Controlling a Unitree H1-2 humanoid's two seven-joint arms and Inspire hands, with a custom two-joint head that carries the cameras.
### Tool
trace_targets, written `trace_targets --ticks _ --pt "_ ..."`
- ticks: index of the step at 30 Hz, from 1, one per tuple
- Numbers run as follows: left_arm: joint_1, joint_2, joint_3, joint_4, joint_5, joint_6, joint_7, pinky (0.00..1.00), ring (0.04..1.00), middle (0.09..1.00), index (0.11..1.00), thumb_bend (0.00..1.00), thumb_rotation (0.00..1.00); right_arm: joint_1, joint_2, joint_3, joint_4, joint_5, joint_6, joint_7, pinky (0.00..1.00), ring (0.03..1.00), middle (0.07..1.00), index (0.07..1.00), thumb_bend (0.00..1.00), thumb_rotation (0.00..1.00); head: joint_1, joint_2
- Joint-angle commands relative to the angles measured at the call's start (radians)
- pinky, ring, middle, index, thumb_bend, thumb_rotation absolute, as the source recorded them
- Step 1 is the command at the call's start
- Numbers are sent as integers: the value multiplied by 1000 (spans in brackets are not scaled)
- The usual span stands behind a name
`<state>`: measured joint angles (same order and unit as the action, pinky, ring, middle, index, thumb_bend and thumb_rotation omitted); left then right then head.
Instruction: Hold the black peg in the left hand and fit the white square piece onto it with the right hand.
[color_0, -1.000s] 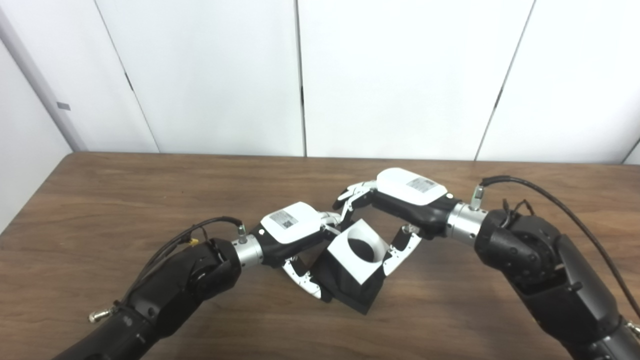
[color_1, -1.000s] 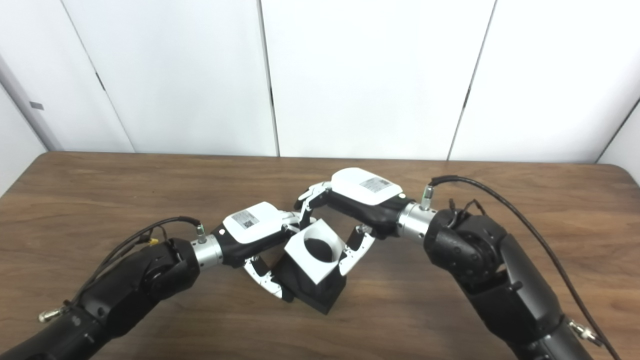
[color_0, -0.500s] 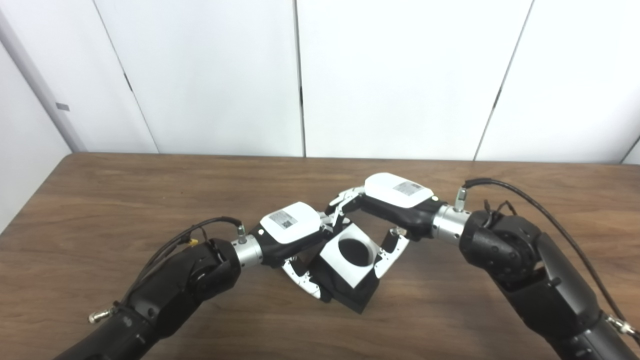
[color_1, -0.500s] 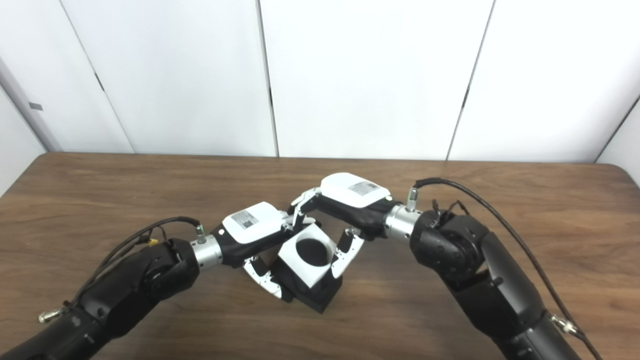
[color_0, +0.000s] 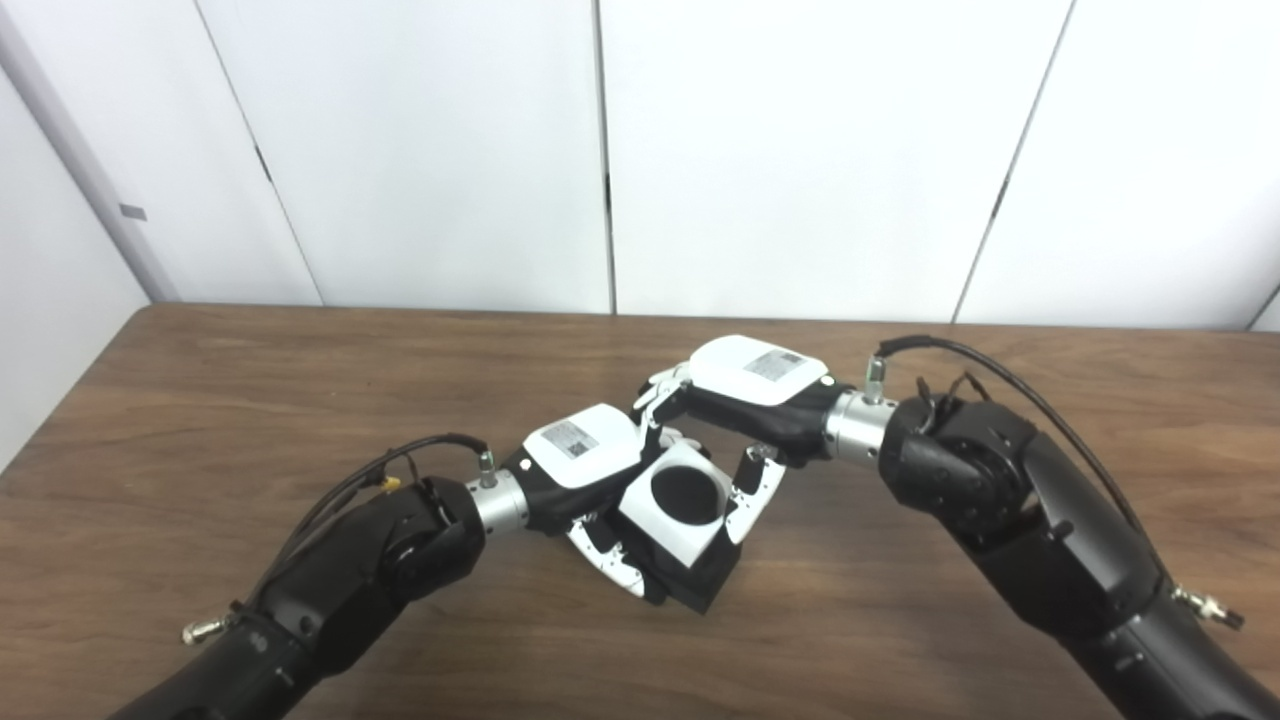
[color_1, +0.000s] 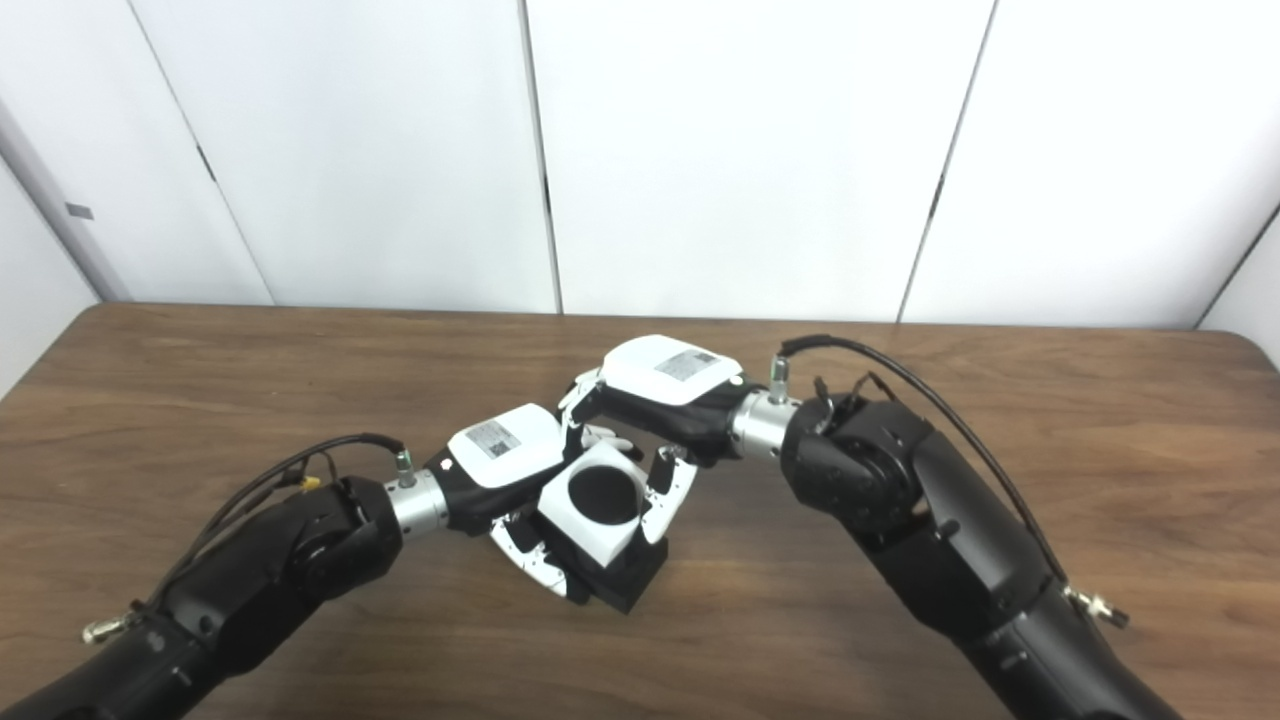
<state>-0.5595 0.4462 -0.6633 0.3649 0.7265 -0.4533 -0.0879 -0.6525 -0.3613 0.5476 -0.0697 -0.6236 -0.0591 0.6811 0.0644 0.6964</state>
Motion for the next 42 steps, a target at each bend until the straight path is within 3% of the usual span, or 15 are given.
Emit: trace_targets --ticks 1,5,10,17,20,22,27,35,42 --pt "28 -15 -51 26 88 24 -83 764 911 905 627 909 245 -21 3 45 -12 11 1 98 925 887 807 476 513 135 1 2" --pt "28 -17 -51 32 90 20 -76 741 883 916 623 914 242 -42 -17 65 -46 11 63 175 926 864 782 476 511 138 -2 4" --pt "27 -14 -48 37 82 14 -78 742 889 915 622 911 247 -50 -38 76 -72 14 107 211 920 847 767 476 510 139 -5 6" --pt "29 -3 -42 28 75 13 -86 755 899 921 623 907 244 -55 -63 84 -87 33 111 215 910 847 779 487 511 160 -15 12" --pt "28 4 -40 20 72 20 -100 767 897 917 632 901 247 -66 -68 88 -91 31 123 224 916 863 801 627 794 429 -27 12" --pt "28 8 -37 16 69 21 -105 771 898 913 633 900 250 -69 -70 85 -89 31 124 225 917 871 817 675 885 493 -33 12" --pt "33 17 -29 12 70 18 -98 766 896 904 622 911 236 -68 -80 70 -87 33 142 232 918 887 848 717 945 474 -37 13" --pt "38 20 -18 3 65 28 -114 766 884 909 624 911 236 -55 -105 29 -94 55 160 204 909 894 875 816 952 384 -39 12" --pt "42 27 -11 4 64 15 -108 758 882 907 620 910 238 -28 -128 -30 -97 77 137 164 874 881 870 811 944 340 -49 14"
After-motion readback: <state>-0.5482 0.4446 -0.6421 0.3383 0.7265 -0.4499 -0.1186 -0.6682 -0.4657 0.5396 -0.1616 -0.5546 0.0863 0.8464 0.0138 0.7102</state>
